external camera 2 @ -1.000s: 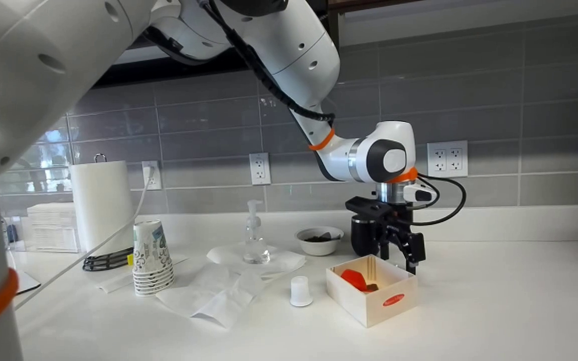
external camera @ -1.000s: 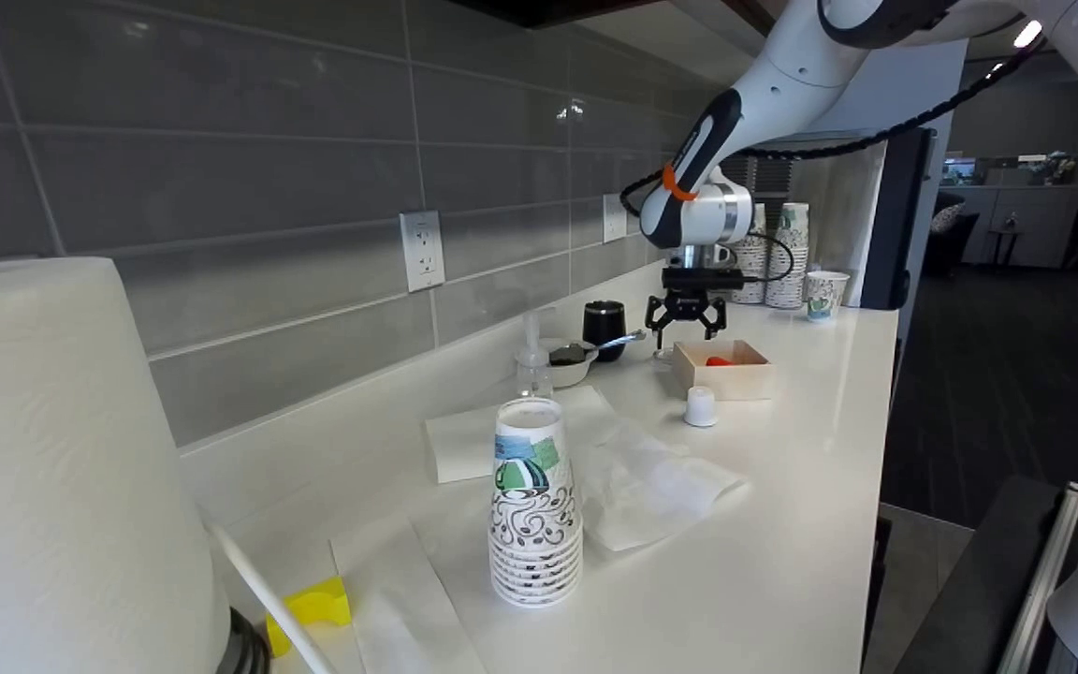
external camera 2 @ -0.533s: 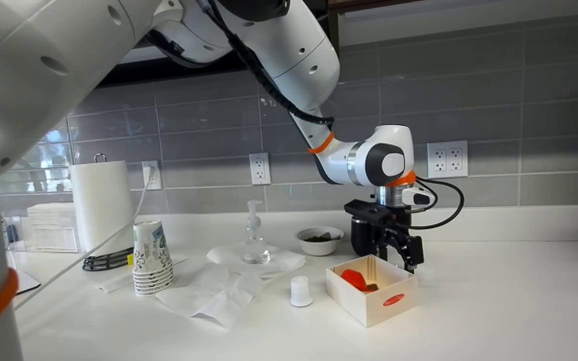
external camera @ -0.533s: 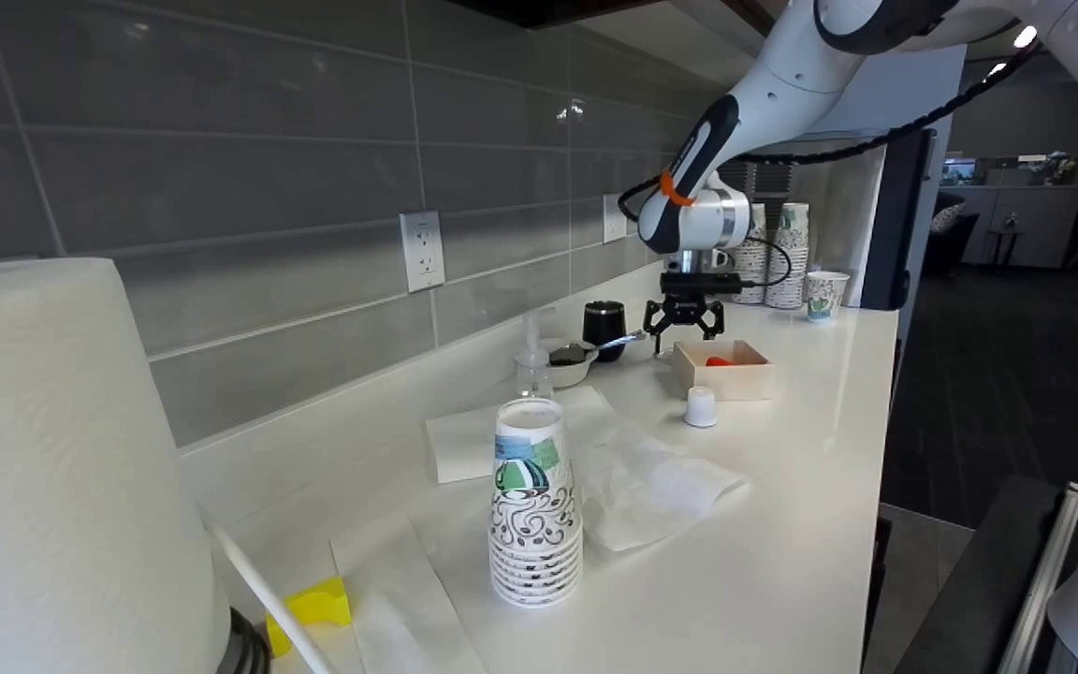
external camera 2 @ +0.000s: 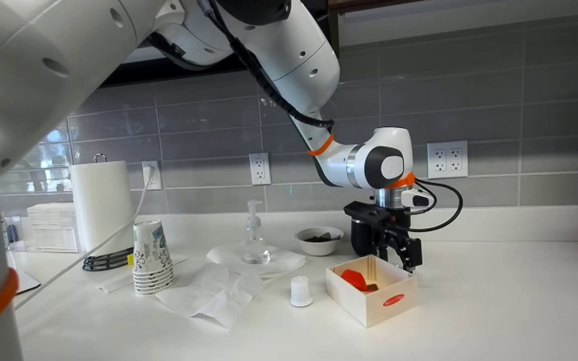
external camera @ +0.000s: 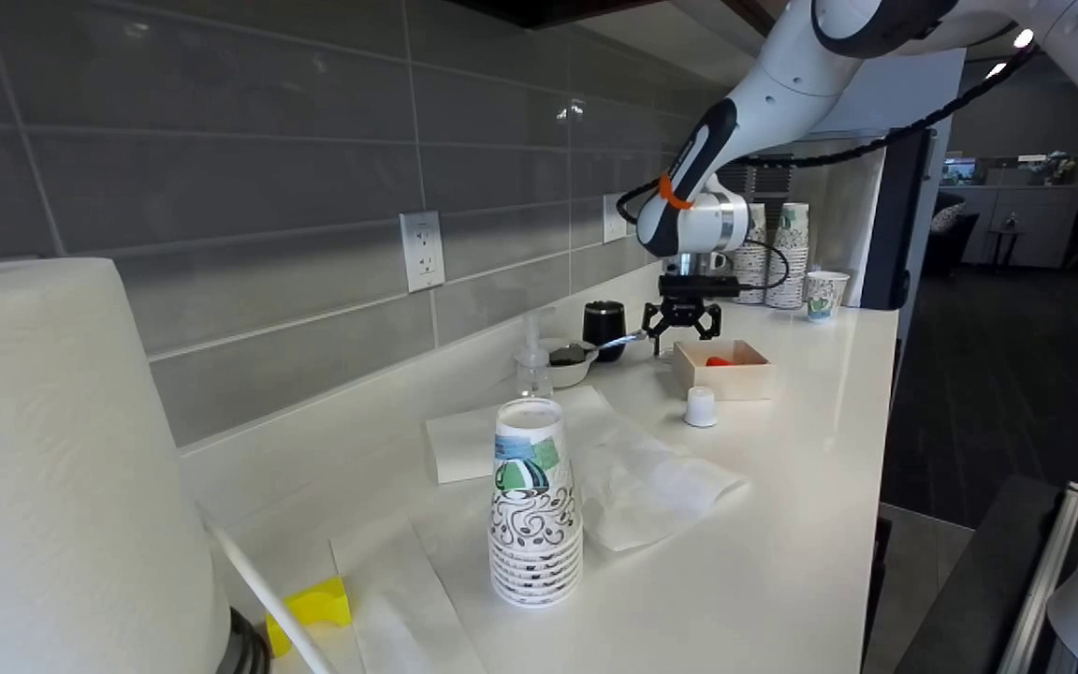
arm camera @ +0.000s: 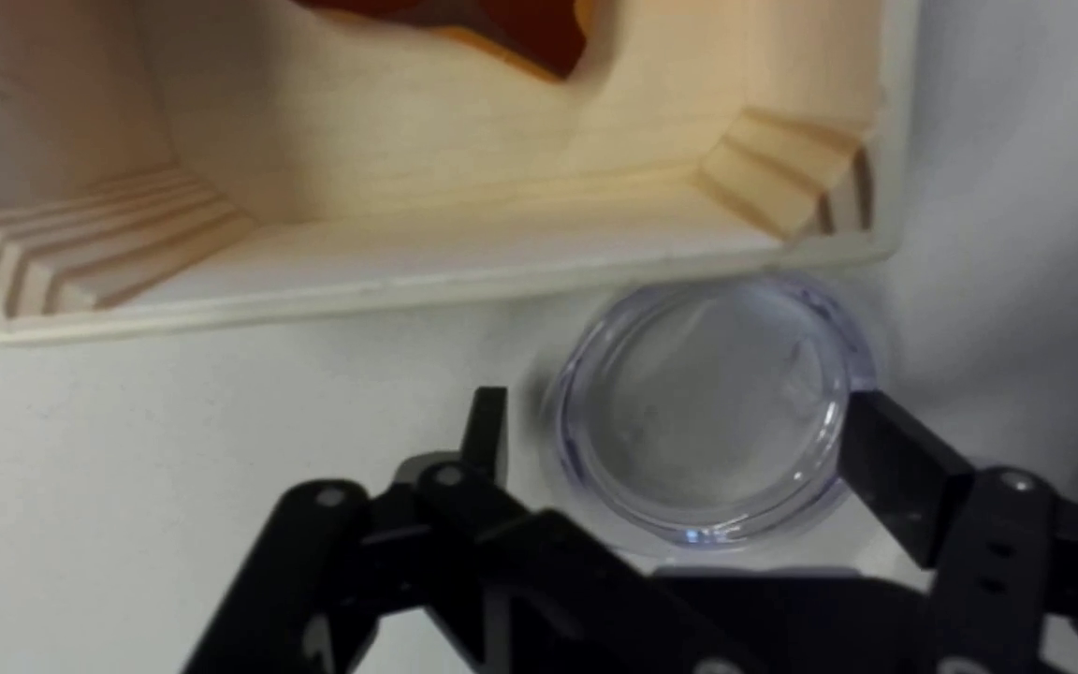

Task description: Place the lid onto the black cup

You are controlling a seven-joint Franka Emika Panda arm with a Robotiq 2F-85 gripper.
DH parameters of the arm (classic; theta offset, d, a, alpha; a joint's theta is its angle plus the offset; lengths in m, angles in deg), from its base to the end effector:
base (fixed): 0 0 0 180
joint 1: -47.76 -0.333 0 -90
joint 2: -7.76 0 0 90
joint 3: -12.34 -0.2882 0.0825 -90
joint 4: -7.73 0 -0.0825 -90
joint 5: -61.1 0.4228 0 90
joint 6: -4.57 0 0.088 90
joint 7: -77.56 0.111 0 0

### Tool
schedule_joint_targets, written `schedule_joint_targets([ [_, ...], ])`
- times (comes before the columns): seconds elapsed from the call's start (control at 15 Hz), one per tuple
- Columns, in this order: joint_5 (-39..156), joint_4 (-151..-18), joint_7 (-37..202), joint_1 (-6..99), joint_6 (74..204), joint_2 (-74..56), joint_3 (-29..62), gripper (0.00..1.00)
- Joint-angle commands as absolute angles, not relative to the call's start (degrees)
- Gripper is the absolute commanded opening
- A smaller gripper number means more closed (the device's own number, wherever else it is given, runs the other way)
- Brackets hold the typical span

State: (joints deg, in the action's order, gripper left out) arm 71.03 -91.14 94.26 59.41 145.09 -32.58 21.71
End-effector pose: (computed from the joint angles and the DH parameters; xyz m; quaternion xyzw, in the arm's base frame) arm 0.6369 -0.2393 0.1297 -0.9303 0.3663 -0.0182 0.0030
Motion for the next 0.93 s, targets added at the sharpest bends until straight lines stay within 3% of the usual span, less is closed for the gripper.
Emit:
schedule_joint_targets([
  [0.0,71.63,-90.23,93.47,59.64,146.69,-33.50,21.55,0.58],
  [0.27,71.94,-90.53,93.22,59.95,147.53,-33.72,21.37,0.26],
  [0.53,72.25,-91.15,92.87,60.32,148.57,-32.39,21.30,0.11],
  [0.6,72.45,-91.40,92.59,60.54,148.46,-31.76,21.20,0.51],
  [0.73,72.72,-91.94,92.21,60.78,148.47,-30.86,21.11,0.52],
  [0.87,72.66,-92.13,92.12,60.76,148.59,-30.71,21.21,0.66],
])
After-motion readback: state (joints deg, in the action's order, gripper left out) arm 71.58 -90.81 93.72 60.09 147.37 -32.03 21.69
